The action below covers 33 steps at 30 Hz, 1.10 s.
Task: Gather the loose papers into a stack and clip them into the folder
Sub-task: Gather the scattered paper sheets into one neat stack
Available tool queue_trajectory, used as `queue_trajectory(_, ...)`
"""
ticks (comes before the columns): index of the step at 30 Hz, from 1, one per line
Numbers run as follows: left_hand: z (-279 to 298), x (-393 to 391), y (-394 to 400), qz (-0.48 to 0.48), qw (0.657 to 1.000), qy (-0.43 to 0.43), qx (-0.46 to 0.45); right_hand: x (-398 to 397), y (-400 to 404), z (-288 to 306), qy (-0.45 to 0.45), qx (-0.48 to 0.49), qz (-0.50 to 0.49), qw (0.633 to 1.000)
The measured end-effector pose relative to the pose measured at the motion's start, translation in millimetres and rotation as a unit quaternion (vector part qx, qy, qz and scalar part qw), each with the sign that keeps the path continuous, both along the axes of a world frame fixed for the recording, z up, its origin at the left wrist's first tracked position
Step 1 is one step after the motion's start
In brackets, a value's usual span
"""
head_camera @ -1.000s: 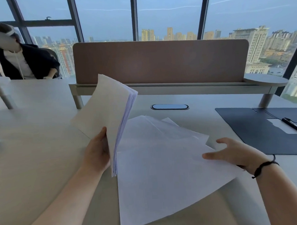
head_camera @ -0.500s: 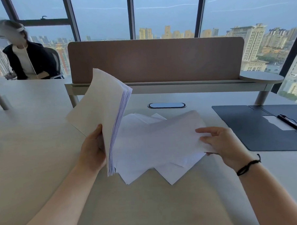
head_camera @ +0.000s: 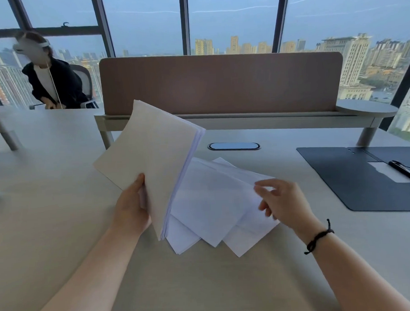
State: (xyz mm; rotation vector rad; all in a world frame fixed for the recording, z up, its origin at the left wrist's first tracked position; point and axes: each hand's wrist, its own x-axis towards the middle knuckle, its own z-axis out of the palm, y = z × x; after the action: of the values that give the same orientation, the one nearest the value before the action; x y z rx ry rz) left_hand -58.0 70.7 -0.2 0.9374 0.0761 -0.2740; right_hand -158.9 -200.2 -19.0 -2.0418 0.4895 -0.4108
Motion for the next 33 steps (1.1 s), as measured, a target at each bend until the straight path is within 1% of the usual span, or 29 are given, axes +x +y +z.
queue_trajectory(1,1.3,-1.3,-0.4,0.015,1.000,-0.016,0.009,3.1,-9.6,-4.1,0.011,-0.082,-0.044,0.996)
queue_trajectory(2,1.1,-1.5,-0.5,0.037,0.999,-0.017,0.019,6.2,-18.1,-10.2,0.040,-0.149,-0.060,0.986)
queue_trajectory(5,-10.8,14.5,1.7,0.058,0.998,0.027,-0.001,11.9,-26.9,-24.8,0.172,-0.294,-0.006,0.940)
queue_trajectory(7,-18.4,24.2,3.5,0.048,0.998,0.031,0.005,15.6,-21.0,-29.3,0.207,-0.337,0.037,0.918)
queue_trajectory(10,-25.0,31.4,3.1,0.030,0.998,0.045,0.031,12.7,-0.2,-22.3,0.238,-0.364,0.064,0.898)
queue_trajectory(12,-25.3,33.2,4.0,0.022,0.997,0.052,0.048,5.9,14.0,-13.2,0.212,-0.411,0.039,0.886)
queue_trajectory(14,-26.7,34.9,6.5,0.017,0.997,0.049,0.058,4.3,22.9,-1.8,0.158,-0.420,-0.017,0.893)
queue_trajectory(16,-29.2,37.5,8.5,0.012,0.997,0.039,0.064,9.4,19.3,-0.2,0.123,-0.393,-0.066,0.909)
queue_trajectory(17,-29.5,37.3,8.2,0.009,0.997,0.038,0.071,13.7,14.4,-1.2,0.119,-0.374,-0.077,0.917)
queue_trajectory(18,-29.6,36.8,8.0,0.003,0.996,0.034,0.082,19.5,8.5,-1.6,0.123,-0.334,-0.083,0.931)
queue_trajectory(20,-30.2,36.6,6.6,-0.009,0.994,0.024,0.103,30.7,-2.6,0.7,0.137,-0.188,-0.066,0.970)
queue_trajectory(22,-30.9,36.0,4.8,-0.029,0.994,0.016,0.109,41.5,-7.9,7.4,0.130,-0.038,-0.051,0.990)
queue_trajectory(24,-30.9,36.0,5.7,-0.050,0.992,0.015,0.115,44.1,-9.0,11.2,0.094,0.082,-0.049,0.991)
queue_trajectory(26,-33.9,39.7,7.4,-0.080,0.990,0.022,0.118,45.3,-7.5,9.8,0.085,0.146,-0.038,0.985)
queue_trajectory(29,-34.9,42.1,11.0,-0.108,0.986,0.023,0.123,44.3,-1.6,8.2,0.072,0.217,0.002,0.973)
queue_trajectory(32,-39.1,43.7,11.2,-0.149,0.981,0.027,0.119,38.2,5.2,9.5,0.091,0.272,0.047,0.957)
queue_trajectory(33,-38.4,42.4,10.4,-0.160,0.979,0.028,0.125,33.7,8.5,10.6,0.106,0.276,0.057,0.953)
